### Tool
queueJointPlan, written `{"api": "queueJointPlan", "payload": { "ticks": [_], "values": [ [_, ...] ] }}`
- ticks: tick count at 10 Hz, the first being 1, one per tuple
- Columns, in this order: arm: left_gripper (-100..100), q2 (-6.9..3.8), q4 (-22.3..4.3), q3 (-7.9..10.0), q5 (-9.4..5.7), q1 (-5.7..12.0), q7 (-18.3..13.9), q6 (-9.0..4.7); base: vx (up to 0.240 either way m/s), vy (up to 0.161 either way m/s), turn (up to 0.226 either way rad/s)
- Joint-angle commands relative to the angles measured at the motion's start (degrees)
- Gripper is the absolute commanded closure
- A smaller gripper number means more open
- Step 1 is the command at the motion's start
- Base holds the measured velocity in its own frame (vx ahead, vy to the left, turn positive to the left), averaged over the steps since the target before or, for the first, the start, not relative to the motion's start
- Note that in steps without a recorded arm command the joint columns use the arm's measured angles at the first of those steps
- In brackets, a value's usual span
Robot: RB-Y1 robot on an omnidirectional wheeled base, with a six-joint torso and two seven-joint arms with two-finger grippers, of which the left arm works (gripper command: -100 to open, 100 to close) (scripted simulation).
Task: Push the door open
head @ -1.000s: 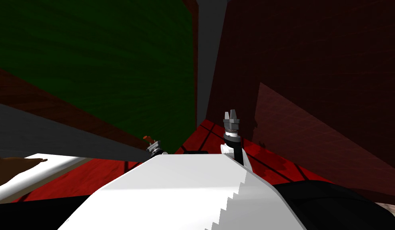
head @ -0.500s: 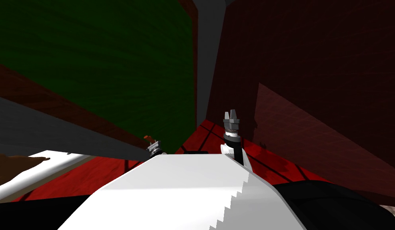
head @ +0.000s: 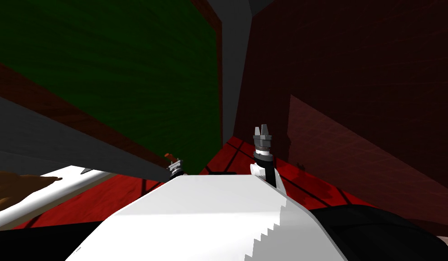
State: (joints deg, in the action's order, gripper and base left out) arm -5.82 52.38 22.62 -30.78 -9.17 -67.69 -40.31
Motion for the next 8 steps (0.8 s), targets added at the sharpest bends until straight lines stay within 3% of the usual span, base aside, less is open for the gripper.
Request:
{"api": "queueJointPlan", "payload": {
  "ticks": [1,2,3,5,6,7,8],
  "values": [
    [100,0.60,-0.61,-1.00,2.78,0.38,0.23,2.50,-0.009,-0.053,-0.033],
    [100,0.40,-0.83,-1.02,4.33,0.38,0.32,3.81,-0.005,-0.059,-0.002],
    [100,0.40,-0.83,-1.02,4.33,0.38,0.32,3.81,0.003,-0.057,0.005],
    [100,-0.04,-1.31,-1.07,7.68,0.37,0.55,6.57,-0.018,-0.063,-0.022],
    [100,-0.04,-1.31,-1.07,7.80,0.37,0.55,6.76,-0.019,-0.049,0.005],
    [100,-0.28,-1.59,-1.10,9.74,0.37,0.67,8.07,-0.006,-0.041,-0.009],
    [100,-0.28,-1.59,-1.10,9.74,0.37,0.67,7.61,-0.001,-0.035,-0.001]
  ]
}}
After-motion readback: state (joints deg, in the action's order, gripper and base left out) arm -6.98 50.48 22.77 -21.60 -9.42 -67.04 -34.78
